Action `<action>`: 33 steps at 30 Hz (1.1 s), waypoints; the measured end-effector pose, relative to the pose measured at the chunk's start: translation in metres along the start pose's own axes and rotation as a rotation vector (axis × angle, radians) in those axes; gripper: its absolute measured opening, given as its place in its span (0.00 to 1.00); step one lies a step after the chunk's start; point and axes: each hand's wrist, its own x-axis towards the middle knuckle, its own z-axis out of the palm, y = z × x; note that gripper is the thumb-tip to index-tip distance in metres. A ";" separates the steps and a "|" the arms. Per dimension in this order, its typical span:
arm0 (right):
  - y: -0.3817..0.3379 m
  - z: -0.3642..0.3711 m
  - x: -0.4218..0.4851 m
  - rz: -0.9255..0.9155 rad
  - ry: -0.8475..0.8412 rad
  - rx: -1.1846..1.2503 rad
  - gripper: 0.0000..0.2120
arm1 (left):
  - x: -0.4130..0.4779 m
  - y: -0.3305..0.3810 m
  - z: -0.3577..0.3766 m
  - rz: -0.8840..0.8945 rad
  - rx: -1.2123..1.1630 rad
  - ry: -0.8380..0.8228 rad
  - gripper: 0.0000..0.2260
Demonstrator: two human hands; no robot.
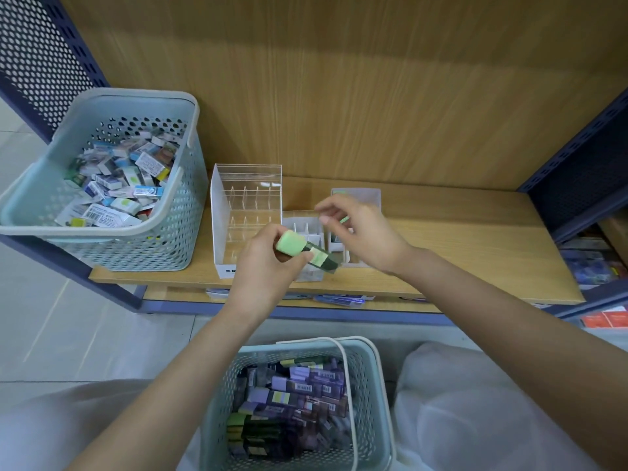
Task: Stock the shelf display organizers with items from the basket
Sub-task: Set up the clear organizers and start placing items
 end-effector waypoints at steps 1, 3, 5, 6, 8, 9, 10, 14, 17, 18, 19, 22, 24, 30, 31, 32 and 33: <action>-0.009 -0.001 -0.008 -0.022 -0.069 0.046 0.10 | -0.001 0.002 0.000 0.048 0.040 -0.007 0.11; -0.020 -0.001 -0.022 -0.054 -0.137 0.125 0.12 | -0.004 0.005 -0.002 0.137 0.122 -0.027 0.10; -0.026 -0.002 -0.032 -0.064 -0.133 0.209 0.13 | -0.007 0.008 -0.003 0.177 0.170 -0.042 0.13; -0.029 -0.004 -0.036 -0.061 -0.131 0.242 0.13 | -0.008 0.009 -0.004 0.188 0.182 -0.047 0.15; -0.032 -0.007 -0.043 -0.045 -0.129 0.271 0.11 | -0.007 0.010 -0.005 0.220 0.209 -0.058 0.17; -0.032 -0.009 -0.047 -0.032 -0.123 0.278 0.10 | -0.006 0.011 -0.004 0.239 0.223 -0.075 0.17; -0.031 -0.010 -0.050 -0.023 -0.109 0.286 0.09 | -0.005 0.011 -0.003 0.257 0.231 -0.104 0.16; -0.013 -0.018 -0.057 0.008 0.018 0.212 0.05 | 0.009 0.014 0.008 0.387 0.280 -0.287 0.10; 0.012 -0.027 -0.056 0.128 0.113 0.124 0.04 | 0.040 0.011 0.015 0.465 0.361 -0.324 0.08; 0.020 -0.030 -0.054 0.163 0.136 0.112 0.06 | 0.053 0.009 0.018 0.465 0.385 -0.324 0.10; 0.026 -0.033 -0.053 0.182 0.157 0.105 0.08 | 0.066 0.008 0.021 0.455 0.399 -0.321 0.11; 0.037 -0.033 -0.043 0.192 0.184 0.104 0.14 | 0.102 0.002 0.035 0.385 0.419 -0.307 0.17; 0.044 -0.026 -0.033 0.174 0.188 0.098 0.11 | 0.122 -0.003 0.046 0.287 0.391 -0.311 0.20; 0.065 -0.002 -0.009 0.171 0.119 0.058 0.05 | 0.158 -0.029 0.076 0.156 0.215 -0.365 0.19; 0.067 0.000 -0.006 0.179 0.107 0.051 0.05 | 0.161 -0.032 0.077 0.145 0.169 -0.352 0.18; 0.070 0.002 -0.004 0.185 0.100 0.049 0.05 | 0.163 -0.034 0.079 0.137 0.131 -0.340 0.16; 0.072 0.004 -0.002 0.188 0.098 0.049 0.05 | 0.164 -0.035 0.079 0.139 0.105 -0.333 0.15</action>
